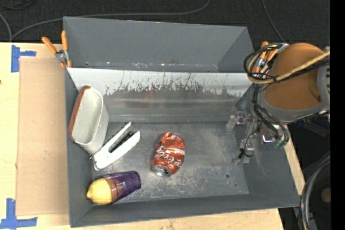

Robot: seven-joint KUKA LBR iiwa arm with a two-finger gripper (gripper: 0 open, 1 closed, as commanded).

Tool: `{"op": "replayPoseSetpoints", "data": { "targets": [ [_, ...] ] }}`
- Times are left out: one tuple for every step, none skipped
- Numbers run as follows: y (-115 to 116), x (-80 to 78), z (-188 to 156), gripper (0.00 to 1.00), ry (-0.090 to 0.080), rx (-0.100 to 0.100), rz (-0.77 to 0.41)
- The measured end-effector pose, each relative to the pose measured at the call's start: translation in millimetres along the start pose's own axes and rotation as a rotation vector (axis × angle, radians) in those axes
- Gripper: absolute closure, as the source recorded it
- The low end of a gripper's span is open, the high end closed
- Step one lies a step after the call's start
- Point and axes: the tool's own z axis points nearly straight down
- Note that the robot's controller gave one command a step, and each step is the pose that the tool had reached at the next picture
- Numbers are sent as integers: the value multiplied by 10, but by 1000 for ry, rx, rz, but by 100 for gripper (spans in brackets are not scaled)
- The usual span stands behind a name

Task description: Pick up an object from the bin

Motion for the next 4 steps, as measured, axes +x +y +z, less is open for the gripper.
{"op": "replayPoseSetpoints", "data": {
  "targets": [
    [6, -18, -42, 0, -8, 1, -5],
    [1256, -86, 1001, 0, 2, -3, 3],
    [1313, 195, 663, 0, -13, 6, -190],
    [1768, 586, 662, 0, -7, -1, -41]
  ]
}}
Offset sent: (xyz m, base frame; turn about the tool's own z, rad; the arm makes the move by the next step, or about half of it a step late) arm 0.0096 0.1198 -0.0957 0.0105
